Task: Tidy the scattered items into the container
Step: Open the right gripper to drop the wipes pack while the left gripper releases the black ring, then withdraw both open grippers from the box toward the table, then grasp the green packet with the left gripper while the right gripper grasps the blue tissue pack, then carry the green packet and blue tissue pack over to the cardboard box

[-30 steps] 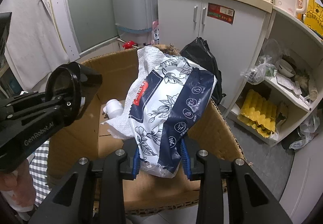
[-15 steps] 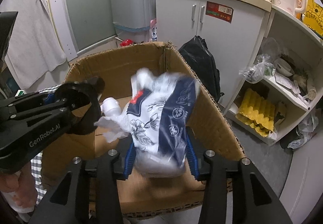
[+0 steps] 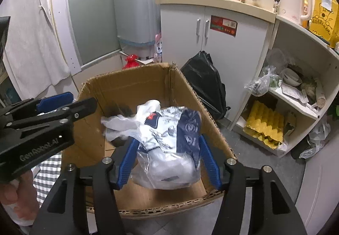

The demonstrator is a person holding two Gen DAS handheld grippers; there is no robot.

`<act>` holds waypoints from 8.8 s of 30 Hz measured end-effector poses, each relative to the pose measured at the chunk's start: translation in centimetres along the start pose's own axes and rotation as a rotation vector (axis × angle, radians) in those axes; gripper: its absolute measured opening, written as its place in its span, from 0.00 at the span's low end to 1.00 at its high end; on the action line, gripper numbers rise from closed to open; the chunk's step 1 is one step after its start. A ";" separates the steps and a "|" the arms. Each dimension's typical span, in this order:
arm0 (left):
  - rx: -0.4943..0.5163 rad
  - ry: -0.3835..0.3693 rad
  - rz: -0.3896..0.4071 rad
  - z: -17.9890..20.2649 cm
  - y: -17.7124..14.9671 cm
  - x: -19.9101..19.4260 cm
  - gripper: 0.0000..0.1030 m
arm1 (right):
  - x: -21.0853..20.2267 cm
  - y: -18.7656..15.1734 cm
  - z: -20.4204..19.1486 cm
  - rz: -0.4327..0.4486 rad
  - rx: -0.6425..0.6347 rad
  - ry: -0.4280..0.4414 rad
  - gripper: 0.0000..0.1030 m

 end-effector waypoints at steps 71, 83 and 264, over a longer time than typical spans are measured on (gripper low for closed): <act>-0.245 0.466 0.179 -21.8 -11.6 -25.5 1.00 | -12.5 -3.2 -22.2 0.163 -0.213 0.329 1.00; -0.263 0.457 0.067 -23.7 -15.7 -22.4 1.00 | -8.6 -6.5 -25.0 0.068 -0.297 0.357 1.00; -0.081 0.176 0.107 -6.0 -4.9 -13.4 0.33 | -10.9 -1.7 -8.3 0.152 -0.113 0.154 0.57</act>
Point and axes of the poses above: each gripper's, at about its wrist camera, not at the fingertips, and x roughly the way its jaws point, z to its right, y to its top, the point moved 2 cm from there along x, roughly the way its jaws point, and after that the axes turned 12 degrees about x, right-handed, at the moved point
